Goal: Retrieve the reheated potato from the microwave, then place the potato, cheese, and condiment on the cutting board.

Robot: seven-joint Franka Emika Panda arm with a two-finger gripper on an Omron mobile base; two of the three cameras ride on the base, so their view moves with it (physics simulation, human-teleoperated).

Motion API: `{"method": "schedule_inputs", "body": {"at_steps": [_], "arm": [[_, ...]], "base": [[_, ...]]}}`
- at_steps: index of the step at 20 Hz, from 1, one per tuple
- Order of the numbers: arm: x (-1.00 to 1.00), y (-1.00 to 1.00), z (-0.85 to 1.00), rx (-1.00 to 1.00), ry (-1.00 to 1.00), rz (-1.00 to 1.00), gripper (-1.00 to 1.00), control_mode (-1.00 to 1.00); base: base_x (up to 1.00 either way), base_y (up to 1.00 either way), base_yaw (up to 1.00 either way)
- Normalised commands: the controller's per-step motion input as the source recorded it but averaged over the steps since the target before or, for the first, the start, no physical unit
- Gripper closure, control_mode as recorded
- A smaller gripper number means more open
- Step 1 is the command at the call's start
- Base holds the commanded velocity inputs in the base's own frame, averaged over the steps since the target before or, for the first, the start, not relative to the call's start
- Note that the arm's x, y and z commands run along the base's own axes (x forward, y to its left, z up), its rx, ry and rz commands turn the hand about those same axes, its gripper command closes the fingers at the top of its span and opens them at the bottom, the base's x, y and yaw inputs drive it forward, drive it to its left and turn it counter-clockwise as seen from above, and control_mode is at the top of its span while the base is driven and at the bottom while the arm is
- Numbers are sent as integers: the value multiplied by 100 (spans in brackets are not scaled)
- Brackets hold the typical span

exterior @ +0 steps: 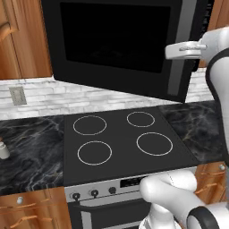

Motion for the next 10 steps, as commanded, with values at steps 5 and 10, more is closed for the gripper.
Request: {"method": "schedule_inputs", "body": {"at_steps": [5, 10], "arm": [[-59, 35, 4, -8, 12, 2, 100, -100], [-54, 40, 1, -8, 12, 0, 100, -100]], "base": [[0, 0, 0], [0, 0, 0]]}}
